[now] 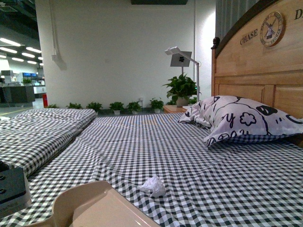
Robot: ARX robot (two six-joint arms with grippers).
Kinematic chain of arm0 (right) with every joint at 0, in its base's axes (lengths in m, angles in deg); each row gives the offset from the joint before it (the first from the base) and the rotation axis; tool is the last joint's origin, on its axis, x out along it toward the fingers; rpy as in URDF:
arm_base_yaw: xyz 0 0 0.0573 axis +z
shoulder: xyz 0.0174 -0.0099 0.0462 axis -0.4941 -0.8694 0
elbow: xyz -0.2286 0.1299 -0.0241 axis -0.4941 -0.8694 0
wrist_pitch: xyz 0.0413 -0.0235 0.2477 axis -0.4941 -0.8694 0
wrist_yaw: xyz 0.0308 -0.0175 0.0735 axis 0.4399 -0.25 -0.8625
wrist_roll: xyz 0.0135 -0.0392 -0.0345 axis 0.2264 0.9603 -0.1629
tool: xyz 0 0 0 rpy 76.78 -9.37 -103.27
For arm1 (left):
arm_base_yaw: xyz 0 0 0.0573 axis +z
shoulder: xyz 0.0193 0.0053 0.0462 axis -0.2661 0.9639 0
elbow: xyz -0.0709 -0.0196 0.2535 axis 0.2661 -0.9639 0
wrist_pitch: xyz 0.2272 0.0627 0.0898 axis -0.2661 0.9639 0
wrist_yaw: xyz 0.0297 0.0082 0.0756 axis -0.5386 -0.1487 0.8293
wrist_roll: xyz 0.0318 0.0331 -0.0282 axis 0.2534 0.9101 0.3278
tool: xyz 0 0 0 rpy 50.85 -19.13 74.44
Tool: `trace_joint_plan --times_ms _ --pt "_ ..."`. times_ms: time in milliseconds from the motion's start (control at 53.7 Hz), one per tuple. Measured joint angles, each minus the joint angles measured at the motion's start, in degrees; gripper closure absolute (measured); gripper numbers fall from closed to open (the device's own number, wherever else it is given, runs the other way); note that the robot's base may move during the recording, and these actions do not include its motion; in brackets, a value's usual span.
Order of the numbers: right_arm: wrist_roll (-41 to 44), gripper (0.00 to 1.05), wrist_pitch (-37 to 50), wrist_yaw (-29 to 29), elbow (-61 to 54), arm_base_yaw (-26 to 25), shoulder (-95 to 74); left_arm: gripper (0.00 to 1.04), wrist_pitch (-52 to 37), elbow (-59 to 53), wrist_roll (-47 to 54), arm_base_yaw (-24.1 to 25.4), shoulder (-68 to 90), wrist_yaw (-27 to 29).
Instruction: Clean up trash
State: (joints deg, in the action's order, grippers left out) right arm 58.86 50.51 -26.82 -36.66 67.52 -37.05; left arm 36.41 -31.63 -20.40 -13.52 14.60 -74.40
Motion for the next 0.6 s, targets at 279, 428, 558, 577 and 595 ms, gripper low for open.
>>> trace_joint_plan --times_ms 279,428,558,577,595 --pt "-7.1 0.84 -17.6 -2.8 6.2 -2.4 -3.9 0.78 0.0 0.0 0.0 0.0 0.0 0.2" --pt "-12.3 0.84 -17.9 -17.1 9.1 -10.9 -16.3 0.78 0.0 0.0 0.0 -0.1 0.0 0.2" --pt "-12.4 0.84 -8.1 -24.5 14.4 -14.8 -33.4 0.78 0.0 0.0 0.0 -0.1 0.0 0.2" --pt "-12.2 0.84 -7.4 -24.5 14.8 -14.8 -34.6 0.78 0.0 0.0 0.0 -0.1 0.0 0.2" --pt "-11.7 0.84 -6.3 -25.0 15.8 -14.9 -37.2 0.78 0.0 0.0 0.0 -0.1 0.0 0.2"
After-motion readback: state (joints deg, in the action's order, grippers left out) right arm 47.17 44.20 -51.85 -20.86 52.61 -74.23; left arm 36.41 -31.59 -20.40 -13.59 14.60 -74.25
